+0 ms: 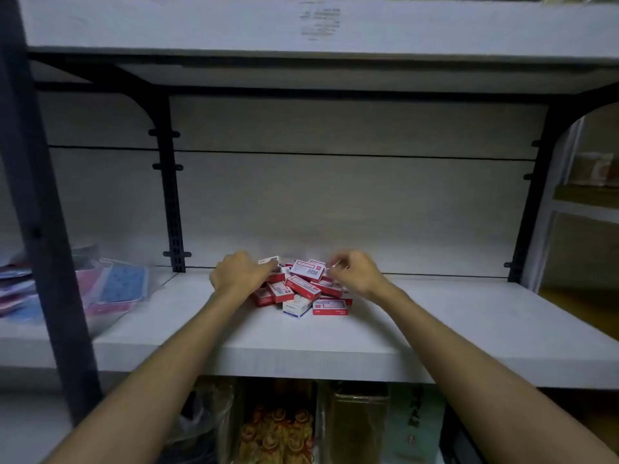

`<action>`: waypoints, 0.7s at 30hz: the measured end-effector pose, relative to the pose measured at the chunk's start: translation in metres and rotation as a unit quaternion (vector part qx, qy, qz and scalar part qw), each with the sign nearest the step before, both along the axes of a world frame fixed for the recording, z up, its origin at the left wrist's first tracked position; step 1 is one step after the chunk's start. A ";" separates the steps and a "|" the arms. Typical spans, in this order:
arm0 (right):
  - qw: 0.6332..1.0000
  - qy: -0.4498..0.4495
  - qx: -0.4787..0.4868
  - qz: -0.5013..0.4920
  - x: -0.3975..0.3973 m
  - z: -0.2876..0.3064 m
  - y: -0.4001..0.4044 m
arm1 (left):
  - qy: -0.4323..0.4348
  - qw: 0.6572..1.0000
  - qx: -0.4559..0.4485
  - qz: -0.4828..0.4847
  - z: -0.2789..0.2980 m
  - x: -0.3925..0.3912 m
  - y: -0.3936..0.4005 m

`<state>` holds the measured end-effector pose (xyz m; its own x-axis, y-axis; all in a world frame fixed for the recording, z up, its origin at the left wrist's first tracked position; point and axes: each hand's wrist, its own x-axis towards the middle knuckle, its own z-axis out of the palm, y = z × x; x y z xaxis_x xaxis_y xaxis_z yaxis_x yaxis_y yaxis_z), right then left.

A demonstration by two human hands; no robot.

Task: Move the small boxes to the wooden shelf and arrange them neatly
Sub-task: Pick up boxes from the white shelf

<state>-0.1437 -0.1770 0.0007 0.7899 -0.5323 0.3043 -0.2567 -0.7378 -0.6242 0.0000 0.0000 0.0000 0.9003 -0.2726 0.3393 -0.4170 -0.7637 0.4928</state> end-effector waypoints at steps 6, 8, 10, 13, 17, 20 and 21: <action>0.999 0.011 -0.035 -0.007 0.002 -0.019 0.011 | 0.146 0.987 -0.069 -0.006 -0.011 0.006 -0.001; 0.999 0.013 -0.034 -0.006 0.003 -0.023 0.012 | 0.189 0.976 -0.109 -0.024 -0.014 0.012 0.001; 0.999 0.021 -0.037 -0.007 0.006 -0.029 0.014 | 0.242 0.955 -0.165 -0.055 -0.014 0.016 0.004; 0.999 0.033 -0.043 -0.003 0.009 -0.034 0.017 | 0.300 0.923 -0.228 -0.081 -0.011 0.018 0.008; 0.998 0.041 -0.052 -0.001 0.012 -0.035 0.020 | 0.316 0.901 -0.279 -0.105 -0.011 0.017 0.017; 0.997 0.046 -0.057 -0.005 0.015 -0.036 0.022 | 0.315 0.886 -0.310 -0.139 -0.015 0.019 0.029; 0.997 0.046 -0.057 -0.008 0.015 -0.036 0.023 | 0.317 0.878 -0.323 -0.155 -0.016 0.021 0.033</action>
